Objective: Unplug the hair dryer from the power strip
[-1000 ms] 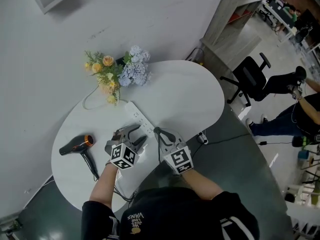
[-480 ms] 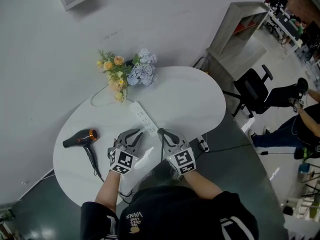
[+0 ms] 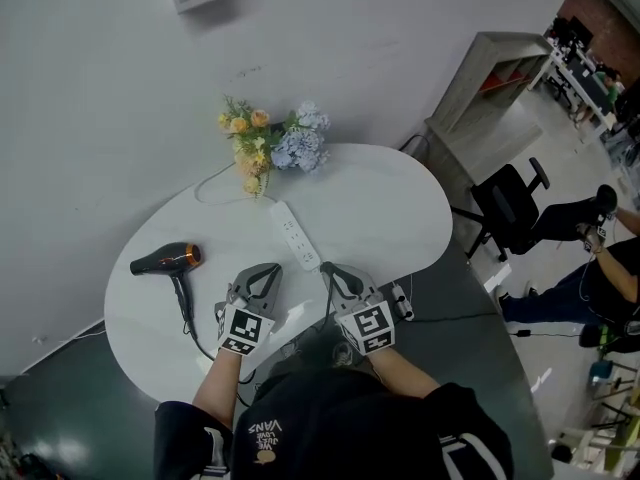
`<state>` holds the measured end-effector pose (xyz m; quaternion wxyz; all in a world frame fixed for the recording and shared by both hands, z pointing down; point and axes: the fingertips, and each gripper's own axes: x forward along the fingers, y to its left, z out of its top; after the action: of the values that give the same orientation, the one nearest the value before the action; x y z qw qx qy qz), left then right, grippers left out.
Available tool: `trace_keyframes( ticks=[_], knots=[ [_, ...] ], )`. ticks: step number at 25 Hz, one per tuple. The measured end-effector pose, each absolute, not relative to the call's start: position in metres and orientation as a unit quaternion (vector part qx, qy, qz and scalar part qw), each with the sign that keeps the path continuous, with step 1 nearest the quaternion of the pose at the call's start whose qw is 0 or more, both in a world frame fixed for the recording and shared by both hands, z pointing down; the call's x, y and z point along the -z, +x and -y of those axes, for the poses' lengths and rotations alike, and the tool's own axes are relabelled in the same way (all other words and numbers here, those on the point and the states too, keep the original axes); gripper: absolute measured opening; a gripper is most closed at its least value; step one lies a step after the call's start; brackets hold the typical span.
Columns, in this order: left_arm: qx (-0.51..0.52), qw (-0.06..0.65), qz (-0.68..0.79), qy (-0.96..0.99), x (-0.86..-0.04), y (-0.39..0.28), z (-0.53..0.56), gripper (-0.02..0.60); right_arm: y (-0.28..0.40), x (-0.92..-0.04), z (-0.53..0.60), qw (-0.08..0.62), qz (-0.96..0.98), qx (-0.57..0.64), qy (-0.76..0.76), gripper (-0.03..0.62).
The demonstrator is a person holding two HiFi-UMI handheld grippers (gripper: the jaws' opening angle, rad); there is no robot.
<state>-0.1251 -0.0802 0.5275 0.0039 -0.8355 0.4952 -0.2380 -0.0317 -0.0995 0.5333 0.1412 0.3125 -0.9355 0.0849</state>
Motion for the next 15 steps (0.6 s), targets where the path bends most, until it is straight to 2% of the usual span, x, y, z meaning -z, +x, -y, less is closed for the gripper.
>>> trace_keyframes(
  ticks=[15],
  knots=[
    [0.177,-0.012,-0.585,-0.792,-0.502,-0.124,0.026,0.018,-0.007,-0.509,0.07,0.132,0.95,-0.067,0.274,0.072]
  ],
)
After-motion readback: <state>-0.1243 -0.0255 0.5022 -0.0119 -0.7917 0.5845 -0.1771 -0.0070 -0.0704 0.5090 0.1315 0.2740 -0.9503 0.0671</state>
